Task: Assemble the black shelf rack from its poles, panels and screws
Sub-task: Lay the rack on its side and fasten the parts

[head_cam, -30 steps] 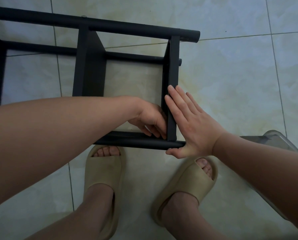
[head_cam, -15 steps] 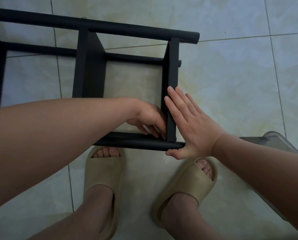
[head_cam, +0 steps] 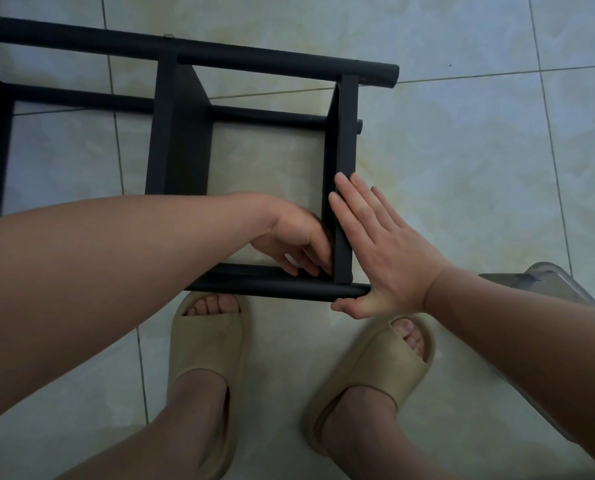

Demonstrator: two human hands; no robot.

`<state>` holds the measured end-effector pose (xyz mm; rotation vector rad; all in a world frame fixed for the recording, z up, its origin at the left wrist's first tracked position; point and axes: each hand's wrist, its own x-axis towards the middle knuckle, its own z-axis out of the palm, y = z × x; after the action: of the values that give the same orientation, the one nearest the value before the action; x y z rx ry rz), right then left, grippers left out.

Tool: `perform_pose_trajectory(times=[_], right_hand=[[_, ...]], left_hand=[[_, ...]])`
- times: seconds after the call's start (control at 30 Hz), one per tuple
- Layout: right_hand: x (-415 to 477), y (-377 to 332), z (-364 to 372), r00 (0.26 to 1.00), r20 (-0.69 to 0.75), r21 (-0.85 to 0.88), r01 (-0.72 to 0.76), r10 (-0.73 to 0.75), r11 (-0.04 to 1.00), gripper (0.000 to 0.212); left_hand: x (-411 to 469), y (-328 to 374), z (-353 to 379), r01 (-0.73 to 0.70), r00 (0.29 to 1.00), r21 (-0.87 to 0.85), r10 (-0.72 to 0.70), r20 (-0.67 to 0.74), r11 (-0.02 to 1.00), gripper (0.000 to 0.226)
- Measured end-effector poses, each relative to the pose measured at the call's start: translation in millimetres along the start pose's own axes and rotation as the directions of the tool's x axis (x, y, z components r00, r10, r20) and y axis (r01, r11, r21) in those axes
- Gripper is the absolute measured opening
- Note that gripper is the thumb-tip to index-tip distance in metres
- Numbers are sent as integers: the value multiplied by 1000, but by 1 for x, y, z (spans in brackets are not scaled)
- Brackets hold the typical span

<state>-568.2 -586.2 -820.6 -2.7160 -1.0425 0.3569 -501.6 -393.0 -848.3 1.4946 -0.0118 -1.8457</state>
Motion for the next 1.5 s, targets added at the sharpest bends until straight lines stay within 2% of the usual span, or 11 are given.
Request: perform_pose_trajectory(times=[0.13, 0.37, 0.7, 0.93, 1.13, 1.5], right_hand=[[0, 0, -1, 1000, 1, -3, 0, 0, 1000, 127], [0, -1, -1, 1000, 4, 0, -1, 1, 1000, 126], [0, -1, -2, 1000, 10, 4, -5, 5, 1000, 126], [0, -1, -1, 1000, 9, -4, -4, 4, 1000, 126], [1, 0, 0, 1000, -2, -3, -2, 2, 1000, 126], [1, -1, -1, 1000, -1, -3, -2, 2, 1000, 126]], left_hand=[[3, -1, 4, 23, 999, 68, -20, -39, 997, 24], [2, 1, 6, -6, 1000, 61, 6, 1, 998, 13], [0, 3, 5, -65, 998, 43, 66, -19, 997, 17], [-2, 4, -2, 19, 999, 95, -15, -43, 995, 26], [1, 3, 4, 8, 1000, 101, -7, -7, 995, 15], [1, 3, 0, -33, 999, 75, 32, 17, 997, 28]])
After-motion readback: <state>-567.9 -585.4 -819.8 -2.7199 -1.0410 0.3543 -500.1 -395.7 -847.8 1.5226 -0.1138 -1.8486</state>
